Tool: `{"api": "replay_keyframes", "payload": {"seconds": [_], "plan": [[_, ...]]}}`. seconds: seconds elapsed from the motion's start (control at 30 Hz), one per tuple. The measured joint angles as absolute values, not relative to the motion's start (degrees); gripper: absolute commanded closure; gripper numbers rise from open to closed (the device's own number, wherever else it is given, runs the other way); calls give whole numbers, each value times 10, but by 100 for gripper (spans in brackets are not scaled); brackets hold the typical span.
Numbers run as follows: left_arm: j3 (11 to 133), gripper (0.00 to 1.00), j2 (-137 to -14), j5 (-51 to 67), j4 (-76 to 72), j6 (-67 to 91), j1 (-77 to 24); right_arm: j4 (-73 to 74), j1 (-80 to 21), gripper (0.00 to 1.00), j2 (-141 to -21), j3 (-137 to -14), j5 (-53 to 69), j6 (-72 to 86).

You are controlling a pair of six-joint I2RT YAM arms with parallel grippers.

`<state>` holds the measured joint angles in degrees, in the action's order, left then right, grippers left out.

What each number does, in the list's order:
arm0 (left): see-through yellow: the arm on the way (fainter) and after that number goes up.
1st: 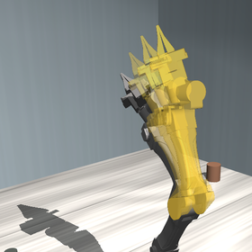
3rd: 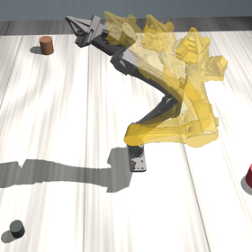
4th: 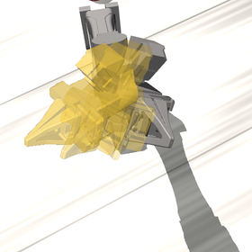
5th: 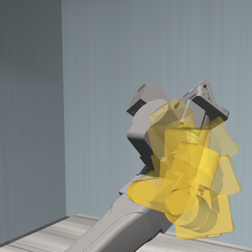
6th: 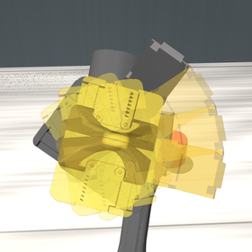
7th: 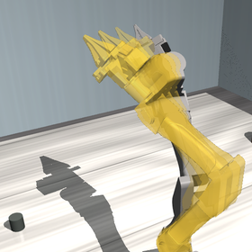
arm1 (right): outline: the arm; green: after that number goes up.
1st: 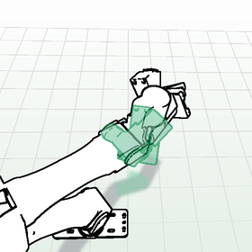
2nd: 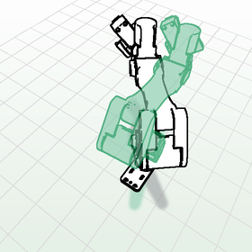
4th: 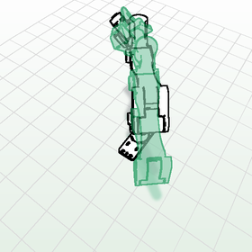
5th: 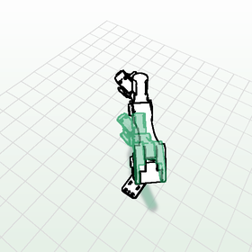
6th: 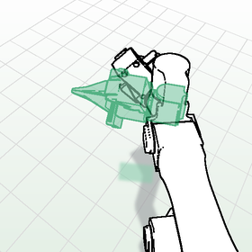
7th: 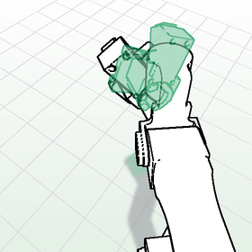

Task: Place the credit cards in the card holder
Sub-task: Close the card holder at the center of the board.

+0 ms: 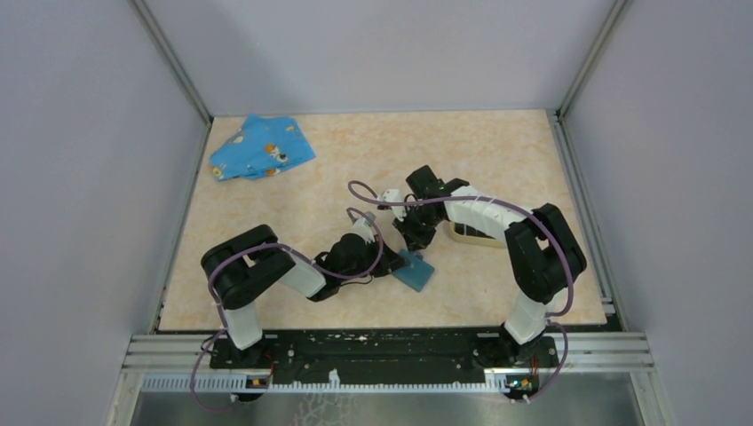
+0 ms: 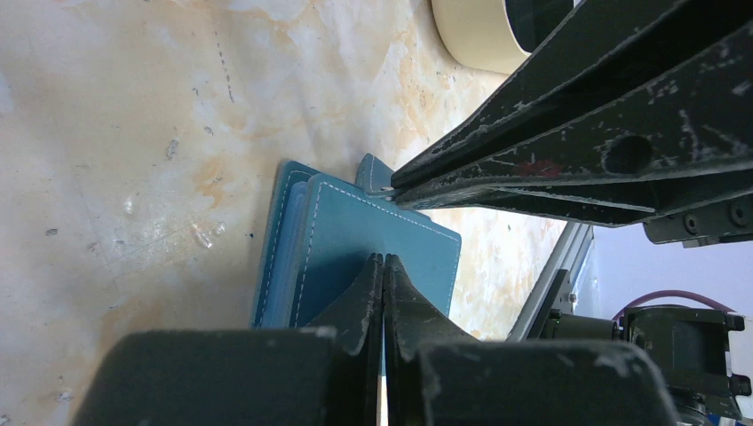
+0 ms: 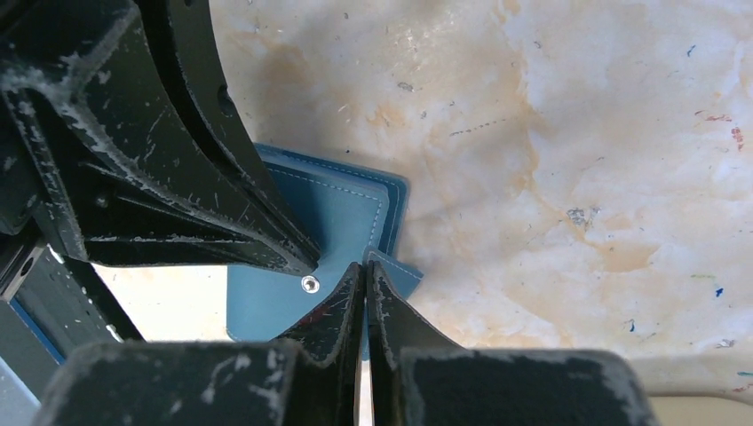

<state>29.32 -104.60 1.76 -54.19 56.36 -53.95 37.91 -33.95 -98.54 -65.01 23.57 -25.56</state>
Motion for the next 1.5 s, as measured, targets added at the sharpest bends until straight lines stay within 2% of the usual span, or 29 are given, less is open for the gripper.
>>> {"api": "replay_keyframes", "payload": {"seconds": [0.2,0.47,1.5], "plan": [[292,100,-1046,18,-543,564,-540,375,-320,100,-959,-638,252,-259],[288,100,-1048,20,-552,571,-540,351,-299,100,-870,-547,291,-291],[288,100,-1054,26,-562,574,-539,306,-339,100,-887,-521,296,-285]]}}
